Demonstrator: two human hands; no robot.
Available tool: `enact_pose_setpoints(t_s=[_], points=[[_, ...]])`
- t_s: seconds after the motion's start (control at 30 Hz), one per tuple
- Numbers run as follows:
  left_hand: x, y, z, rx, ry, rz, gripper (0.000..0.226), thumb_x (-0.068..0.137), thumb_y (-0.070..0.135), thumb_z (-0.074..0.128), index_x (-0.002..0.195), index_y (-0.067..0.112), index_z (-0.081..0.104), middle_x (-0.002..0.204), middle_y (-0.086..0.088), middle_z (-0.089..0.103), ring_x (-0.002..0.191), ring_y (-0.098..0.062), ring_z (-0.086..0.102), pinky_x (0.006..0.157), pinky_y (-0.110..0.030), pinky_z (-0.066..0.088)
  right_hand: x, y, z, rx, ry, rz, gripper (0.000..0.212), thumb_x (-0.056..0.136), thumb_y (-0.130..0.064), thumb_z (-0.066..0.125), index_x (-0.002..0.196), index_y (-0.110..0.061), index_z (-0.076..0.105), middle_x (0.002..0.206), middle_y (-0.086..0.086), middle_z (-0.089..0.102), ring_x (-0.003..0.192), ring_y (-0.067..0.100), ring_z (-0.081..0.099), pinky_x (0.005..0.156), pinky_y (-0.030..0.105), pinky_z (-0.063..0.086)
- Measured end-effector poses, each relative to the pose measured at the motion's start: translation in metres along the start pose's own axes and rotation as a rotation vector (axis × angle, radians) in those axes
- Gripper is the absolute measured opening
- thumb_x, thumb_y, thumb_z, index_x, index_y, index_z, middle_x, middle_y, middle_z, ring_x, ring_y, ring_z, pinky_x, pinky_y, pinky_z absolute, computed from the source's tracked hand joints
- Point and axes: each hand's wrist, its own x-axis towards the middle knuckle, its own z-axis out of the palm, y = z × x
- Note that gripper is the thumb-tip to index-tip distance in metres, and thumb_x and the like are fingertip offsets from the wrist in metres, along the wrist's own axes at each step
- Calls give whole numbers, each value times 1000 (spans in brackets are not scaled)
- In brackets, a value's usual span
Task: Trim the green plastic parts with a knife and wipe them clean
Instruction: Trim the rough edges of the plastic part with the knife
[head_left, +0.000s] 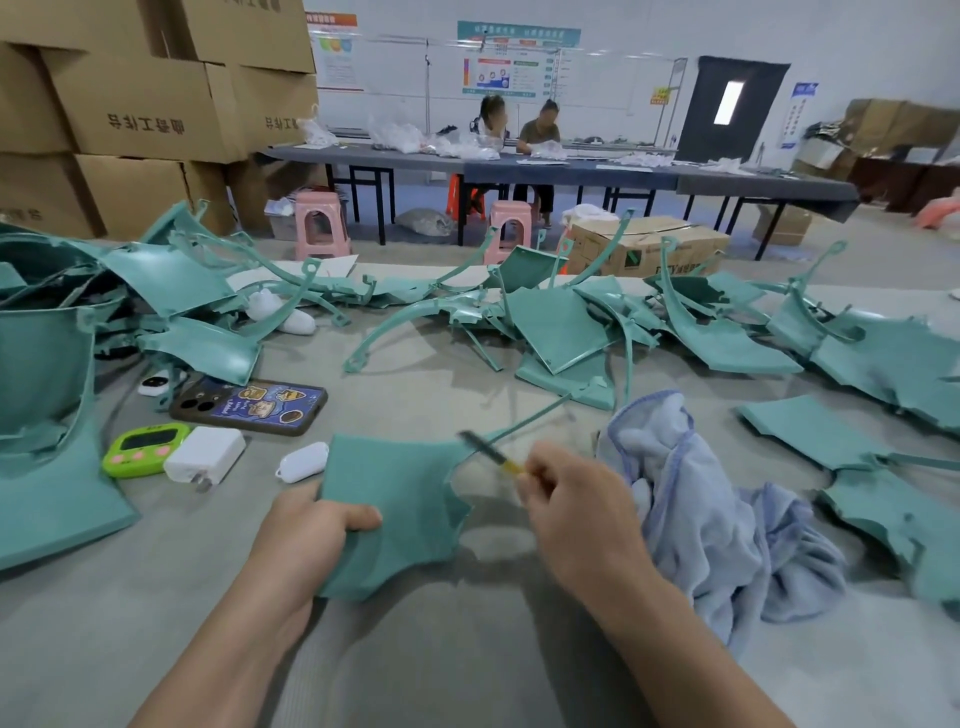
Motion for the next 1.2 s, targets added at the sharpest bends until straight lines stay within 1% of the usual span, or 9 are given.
enact_pose_setpoints(t_s=[0.1, 0.23, 0.3, 0.47, 0.67, 0.83, 0.97, 1.07, 1.2], points=[[1, 1, 1, 7, -11, 6, 25, 76, -7, 70, 90, 14, 75, 77, -6, 78, 60, -24, 73, 56, -30, 52, 9, 4, 5, -102, -57, 48, 28, 101, -32, 53, 76, -24, 45, 62, -6, 52, 72, 23, 52, 64, 34, 36], [5, 1, 1, 14, -14, 7, 26, 76, -8, 69, 90, 13, 75, 77, -5, 78, 60, -23, 73, 54, -29, 52, 25, 18, -10, -239, 179, 280, 20, 101, -32, 49, 90, -18, 56, 83, 11, 67, 89, 35, 59, 73, 35, 40], [6, 0, 1, 9, -19, 4, 25, 77, -7, 69, 91, 13, 74, 77, -5, 78, 62, -24, 73, 54, -29, 53, 21, 17, -10, -128, 288, 202, 22, 98, -29, 55, 80, -18, 51, 70, 6, 61, 84, 34, 54, 71, 38, 42], [6, -1, 1, 12, -10, 1, 25, 76, -6, 70, 91, 13, 74, 80, -6, 78, 75, -32, 74, 65, -36, 56, 8, -2, 9, -115, -63, -41, 27, 99, -30, 56, 74, -24, 46, 61, -8, 52, 76, 23, 45, 73, 38, 39], [7, -1, 1, 34, -2, 4, 25, 76, -3, 72, 92, 16, 74, 79, -4, 78, 73, -31, 74, 61, -34, 54, 22, 17, -14, -28, 216, 367, 19, 97, -23, 54, 78, -20, 53, 82, 5, 59, 76, 20, 44, 64, 11, 30], [7, -1, 1, 44, -1, 13, 25, 76, -2, 72, 92, 17, 74, 78, -2, 78, 73, -29, 75, 64, -36, 57, -1, -5, 4, -30, 3, -32, 24, 96, -28, 62, 75, -23, 50, 62, -8, 54, 77, 24, 48, 73, 39, 44], [5, -1, 1, 36, -6, 20, 24, 76, -3, 72, 92, 15, 74, 79, -1, 78, 71, -26, 75, 59, -31, 54, 14, 5, 7, -165, 29, 94, 25, 97, -32, 57, 75, -22, 49, 58, -6, 48, 71, 23, 42, 72, 36, 31], [6, -1, 1, 31, -5, 11, 24, 76, -3, 72, 92, 15, 74, 79, -1, 78, 72, -27, 74, 60, -30, 53, 22, 15, -3, -52, 152, 238, 23, 95, -26, 59, 75, -17, 54, 58, -2, 55, 67, 29, 56, 66, 39, 47], [7, 0, 1, 31, -13, 10, 25, 75, -3, 72, 92, 16, 74, 79, -1, 78, 72, -27, 74, 62, -32, 54, 8, 8, 1, 70, 15, 20, 23, 93, -27, 67, 74, -22, 55, 60, -4, 59, 66, 24, 56, 60, 32, 42]])
